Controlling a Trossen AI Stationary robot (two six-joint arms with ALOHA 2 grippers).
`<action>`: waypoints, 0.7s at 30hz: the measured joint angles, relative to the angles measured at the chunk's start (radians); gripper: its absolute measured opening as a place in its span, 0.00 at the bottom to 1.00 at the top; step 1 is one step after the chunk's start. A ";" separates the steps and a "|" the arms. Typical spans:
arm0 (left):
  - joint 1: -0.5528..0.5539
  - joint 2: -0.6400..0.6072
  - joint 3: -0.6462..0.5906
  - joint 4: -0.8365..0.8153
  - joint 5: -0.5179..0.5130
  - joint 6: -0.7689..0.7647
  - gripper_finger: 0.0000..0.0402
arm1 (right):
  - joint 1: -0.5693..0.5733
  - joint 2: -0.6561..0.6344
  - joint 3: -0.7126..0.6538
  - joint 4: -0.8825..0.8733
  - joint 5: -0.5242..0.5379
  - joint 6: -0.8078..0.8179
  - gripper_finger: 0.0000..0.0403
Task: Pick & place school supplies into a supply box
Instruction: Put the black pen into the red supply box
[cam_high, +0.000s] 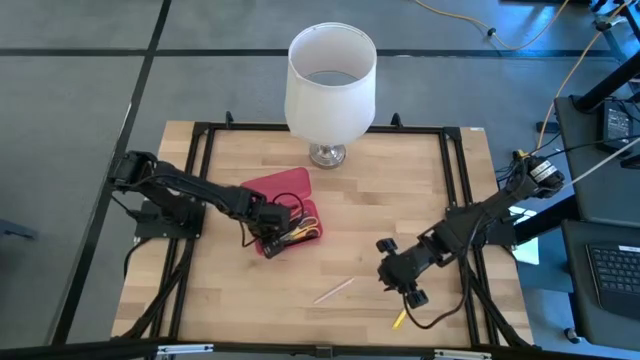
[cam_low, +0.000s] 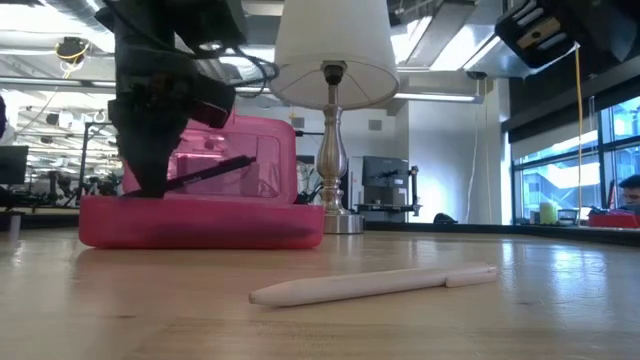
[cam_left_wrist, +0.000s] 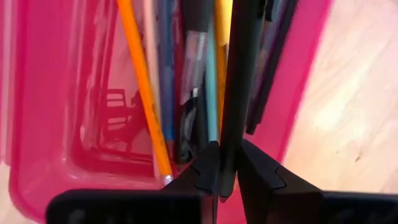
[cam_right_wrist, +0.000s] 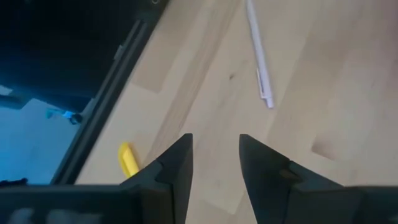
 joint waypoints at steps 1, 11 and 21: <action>0.004 0.004 0.000 -0.005 0.001 0.000 0.07 | 0.007 0.000 0.000 0.000 0.011 0.000 0.33; 0.040 0.010 0.000 0.005 0.002 0.001 0.12 | 0.051 0.000 0.000 -0.001 0.035 0.001 0.33; 0.039 0.010 0.000 0.005 0.001 0.002 0.13 | 0.054 0.000 0.000 -0.002 0.036 0.006 0.33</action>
